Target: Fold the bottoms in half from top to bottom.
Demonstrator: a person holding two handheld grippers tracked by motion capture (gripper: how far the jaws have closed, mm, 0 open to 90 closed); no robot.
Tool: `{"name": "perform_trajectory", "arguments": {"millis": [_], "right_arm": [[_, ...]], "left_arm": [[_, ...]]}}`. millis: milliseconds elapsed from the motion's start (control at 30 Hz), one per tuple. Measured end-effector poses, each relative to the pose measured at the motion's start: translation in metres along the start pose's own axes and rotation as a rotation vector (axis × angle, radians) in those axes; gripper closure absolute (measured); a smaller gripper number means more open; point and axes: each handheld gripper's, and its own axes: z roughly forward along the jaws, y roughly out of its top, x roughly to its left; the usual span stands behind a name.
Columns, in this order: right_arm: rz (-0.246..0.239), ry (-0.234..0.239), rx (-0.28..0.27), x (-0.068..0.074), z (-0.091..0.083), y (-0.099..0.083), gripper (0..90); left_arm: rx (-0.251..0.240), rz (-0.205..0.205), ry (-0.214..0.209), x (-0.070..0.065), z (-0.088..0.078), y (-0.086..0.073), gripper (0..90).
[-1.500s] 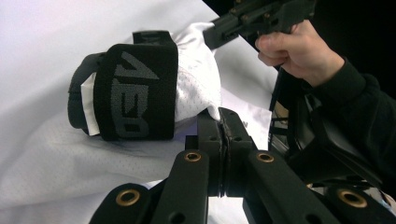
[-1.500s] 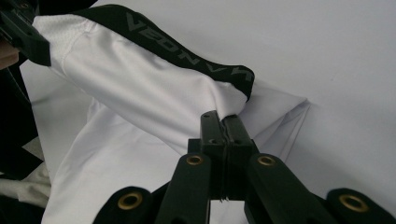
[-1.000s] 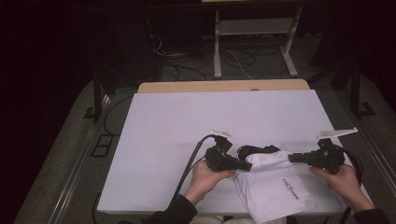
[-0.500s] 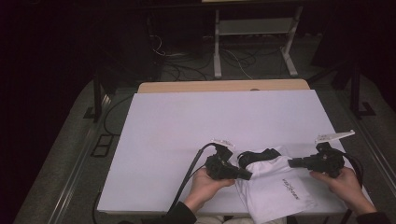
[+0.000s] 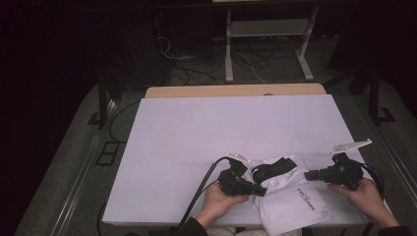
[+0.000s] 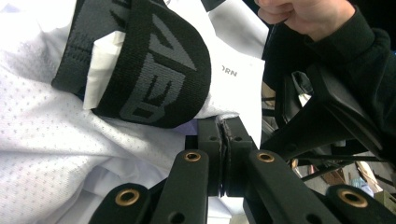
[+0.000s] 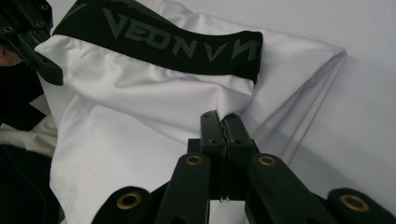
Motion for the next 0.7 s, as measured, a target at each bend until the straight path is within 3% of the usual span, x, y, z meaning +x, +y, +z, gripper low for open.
{"name": "perform_trajectory", "arguments": {"millis": [167,333,500,700], "right_arm": [[0.006,0.014,0.025,0.001,0.001,-0.002,86.1],[-0.012,0.005,0.061,0.005,0.002,0.0,62.8],[-0.012,0.015,0.025,0.009,0.003,0.005,50.7],[0.008,0.001,-0.016,0.008,0.004,0.018,45.7]], "left_arm": [[0.01,0.004,0.008,0.001,0.004,-0.005,86.5],[0.02,0.009,0.022,0.001,0.009,-0.01,86.5],[0.021,0.014,0.03,0.002,0.012,-0.012,86.4],[0.023,0.021,0.035,0.002,0.012,-0.013,86.4]]}}
